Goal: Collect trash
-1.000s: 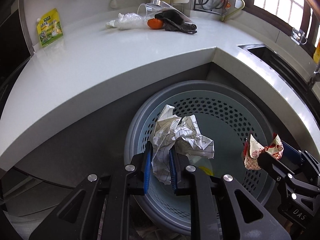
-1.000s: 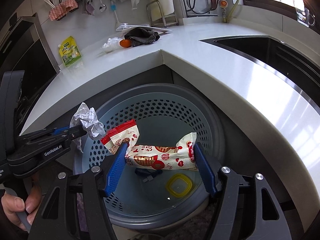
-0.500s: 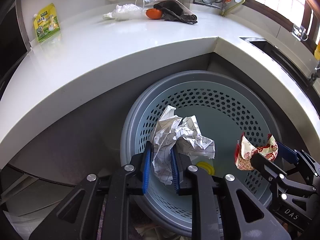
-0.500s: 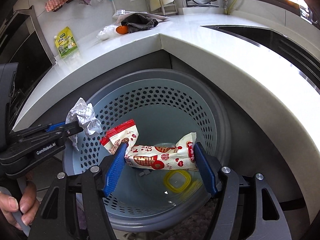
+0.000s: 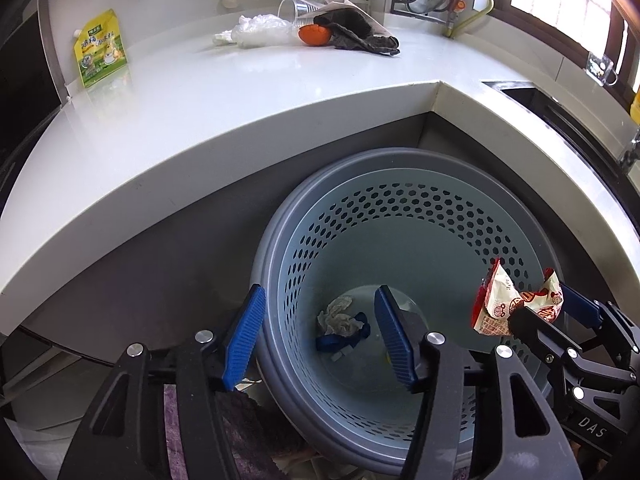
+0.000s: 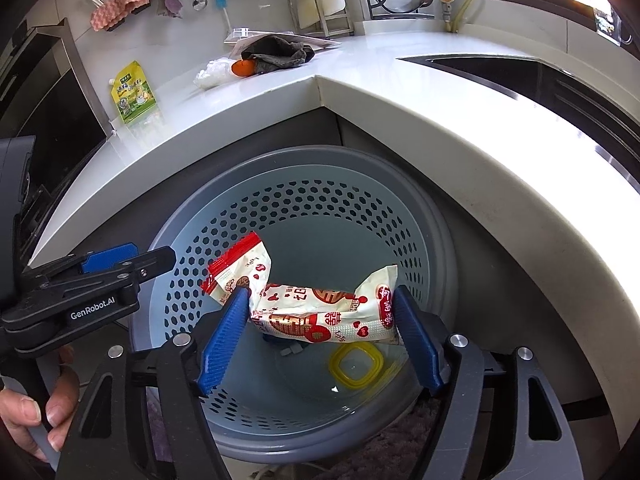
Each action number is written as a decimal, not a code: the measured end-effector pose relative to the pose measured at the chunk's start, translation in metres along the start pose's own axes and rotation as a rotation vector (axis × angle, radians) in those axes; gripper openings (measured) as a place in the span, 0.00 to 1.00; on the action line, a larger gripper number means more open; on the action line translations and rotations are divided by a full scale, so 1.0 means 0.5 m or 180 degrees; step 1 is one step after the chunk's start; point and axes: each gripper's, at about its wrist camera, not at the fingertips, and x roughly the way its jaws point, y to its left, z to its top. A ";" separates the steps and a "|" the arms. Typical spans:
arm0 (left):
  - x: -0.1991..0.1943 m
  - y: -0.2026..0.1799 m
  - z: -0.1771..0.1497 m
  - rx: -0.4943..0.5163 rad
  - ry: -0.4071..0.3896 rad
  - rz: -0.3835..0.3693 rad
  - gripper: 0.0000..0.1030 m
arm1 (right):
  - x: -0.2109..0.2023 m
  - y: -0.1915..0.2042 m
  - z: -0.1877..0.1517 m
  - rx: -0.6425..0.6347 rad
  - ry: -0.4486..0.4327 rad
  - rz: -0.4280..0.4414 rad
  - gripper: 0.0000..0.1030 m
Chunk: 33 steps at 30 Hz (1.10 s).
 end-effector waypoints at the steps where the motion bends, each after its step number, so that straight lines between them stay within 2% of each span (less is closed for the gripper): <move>1: 0.001 0.000 0.000 0.0000 0.0003 0.0001 0.54 | -0.003 0.000 0.000 0.0005 -0.0022 0.0021 0.70; 11: 0.001 0.008 0.000 -0.0027 0.0007 0.0001 0.56 | -0.007 -0.002 0.002 0.0039 -0.0049 -0.0023 0.75; 18: -0.002 0.015 0.000 -0.0045 -0.0004 0.0001 0.62 | -0.005 0.001 0.002 0.0026 -0.0033 -0.0002 0.81; 33: -0.015 0.038 0.002 -0.0142 -0.0082 -0.0014 0.77 | -0.010 0.001 0.003 0.0029 -0.0078 0.0014 0.81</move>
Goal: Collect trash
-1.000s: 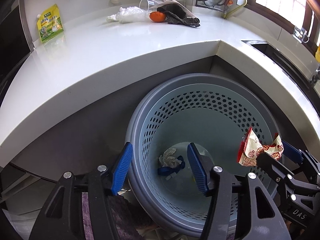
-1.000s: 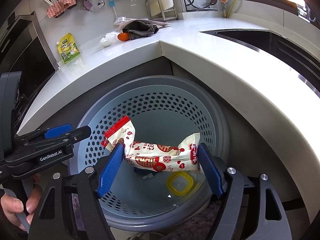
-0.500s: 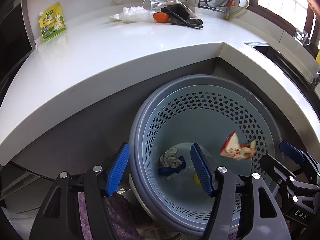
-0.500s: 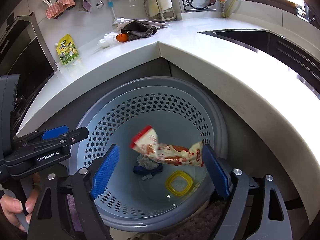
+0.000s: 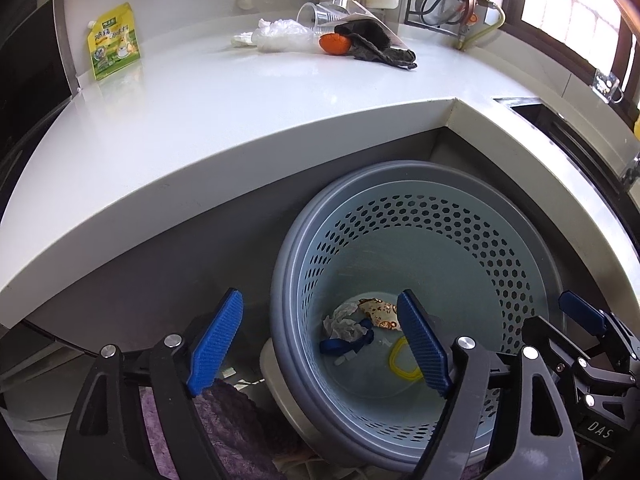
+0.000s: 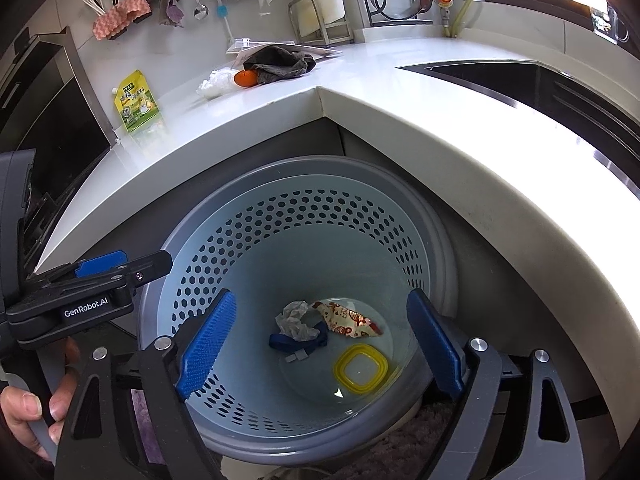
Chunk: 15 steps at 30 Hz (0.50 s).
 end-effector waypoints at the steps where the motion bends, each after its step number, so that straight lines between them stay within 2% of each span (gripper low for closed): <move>1: -0.002 0.002 0.000 -0.0006 -0.0016 -0.0006 0.77 | -0.001 0.001 0.001 -0.0004 -0.0009 0.0002 0.81; 3: -0.006 0.005 0.003 -0.0021 -0.0040 -0.0014 0.80 | -0.005 0.004 0.004 -0.0016 -0.0039 0.0006 0.81; 5: -0.014 0.012 0.006 -0.0059 -0.0084 -0.0032 0.87 | -0.011 0.008 0.008 -0.0033 -0.0084 0.0008 0.81; 10: -0.041 0.028 0.027 -0.0123 -0.0259 -0.0048 0.90 | -0.025 0.021 0.030 -0.0066 -0.0203 0.0000 0.81; 15: -0.065 0.043 0.061 -0.0150 -0.0430 -0.0021 0.91 | -0.036 0.036 0.080 -0.0156 -0.0357 0.0021 0.81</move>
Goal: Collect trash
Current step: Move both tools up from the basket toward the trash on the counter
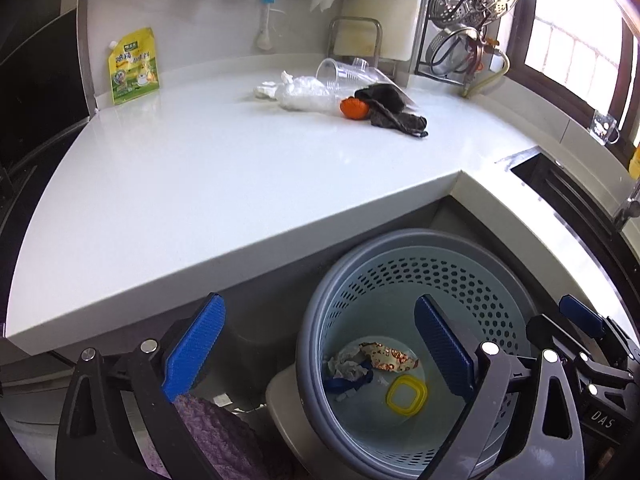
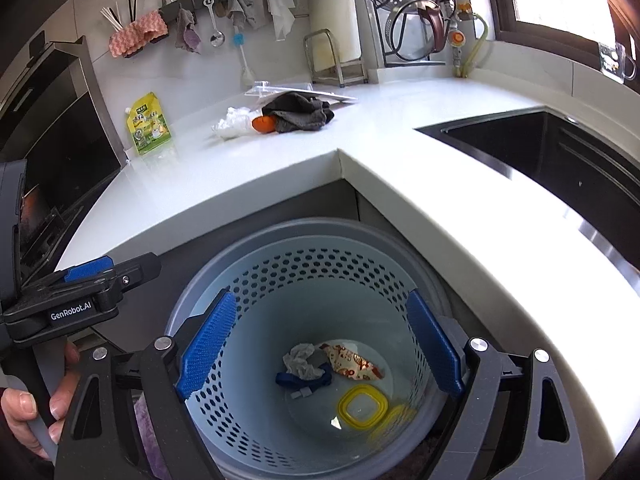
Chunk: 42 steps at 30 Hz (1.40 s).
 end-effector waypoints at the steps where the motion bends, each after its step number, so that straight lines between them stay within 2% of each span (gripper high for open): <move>1: -0.002 0.002 0.010 -0.0009 -0.0024 0.0004 0.93 | 0.002 0.001 0.014 0.0003 -0.0028 0.0018 0.81; 14: 0.015 0.063 0.167 -0.0193 -0.0355 0.0160 0.94 | 0.069 0.027 0.246 -0.0238 -0.0426 0.0067 0.81; 23: 0.065 0.092 0.263 -0.0224 -0.0457 0.0262 0.94 | 0.161 0.068 0.369 -0.0389 -0.0442 0.0080 0.81; 30: 0.099 0.104 0.287 -0.0250 -0.0434 0.0232 0.94 | 0.255 0.112 0.425 -0.0585 -0.0352 0.0084 0.81; 36: 0.126 0.116 0.286 -0.0273 -0.0355 0.0197 0.94 | 0.329 0.143 0.431 -0.0850 -0.0222 -0.0022 0.81; 42: 0.148 0.126 0.288 -0.0315 -0.0285 0.0158 0.94 | 0.367 0.150 0.439 -0.0940 -0.0206 -0.0184 0.81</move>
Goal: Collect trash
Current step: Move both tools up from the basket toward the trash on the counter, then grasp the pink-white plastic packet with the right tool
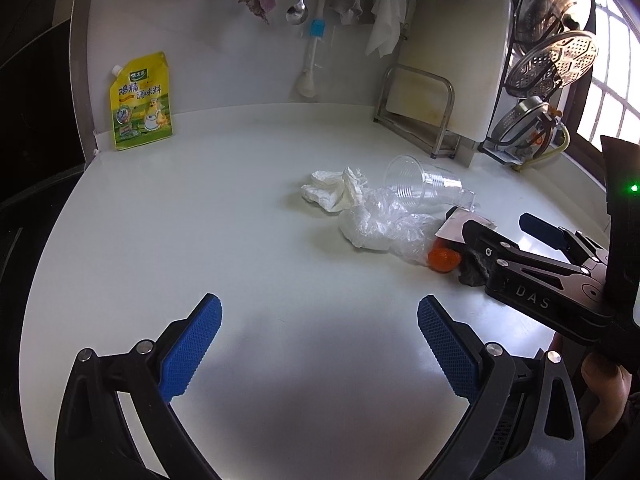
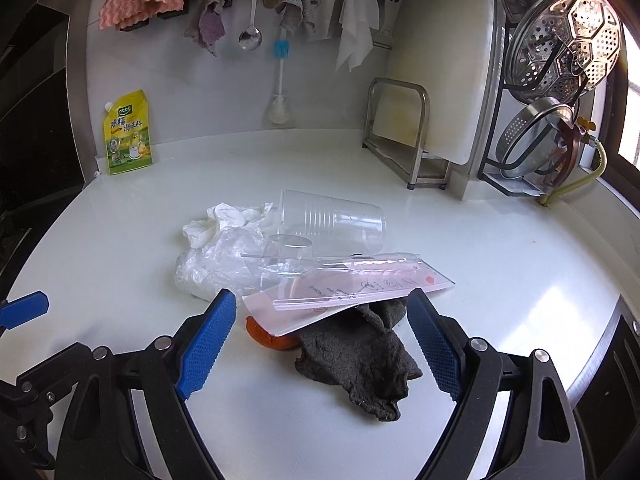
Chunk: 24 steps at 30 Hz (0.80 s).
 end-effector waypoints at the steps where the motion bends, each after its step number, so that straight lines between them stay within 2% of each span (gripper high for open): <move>1: 0.002 0.001 0.000 -0.0006 0.0004 -0.0006 0.94 | 0.004 -0.001 0.002 -0.0007 -0.0003 -0.0023 0.81; 13: 0.019 -0.002 0.011 -0.0007 0.0011 0.0009 0.94 | 0.063 -0.002 0.023 -0.0160 0.0033 -0.0203 0.80; 14: 0.020 -0.003 0.012 -0.0005 0.0012 0.0011 0.94 | 0.067 -0.001 0.024 -0.0183 0.0033 -0.0205 0.78; 15: 0.020 -0.003 0.012 -0.0006 0.0012 0.0013 0.94 | 0.070 0.000 0.025 -0.0203 0.0037 -0.0198 0.74; 17: 0.020 -0.004 0.012 -0.0006 0.0014 0.0016 0.94 | 0.078 0.001 0.028 -0.0243 0.0081 -0.0184 0.54; 19: 0.021 -0.006 0.012 0.0002 0.0016 0.0017 0.94 | 0.085 0.002 0.026 -0.0268 0.0132 -0.0154 0.43; 24: 0.026 -0.010 0.018 0.0014 0.0023 0.0033 0.94 | 0.066 -0.002 0.025 -0.0281 -0.0007 -0.0149 0.27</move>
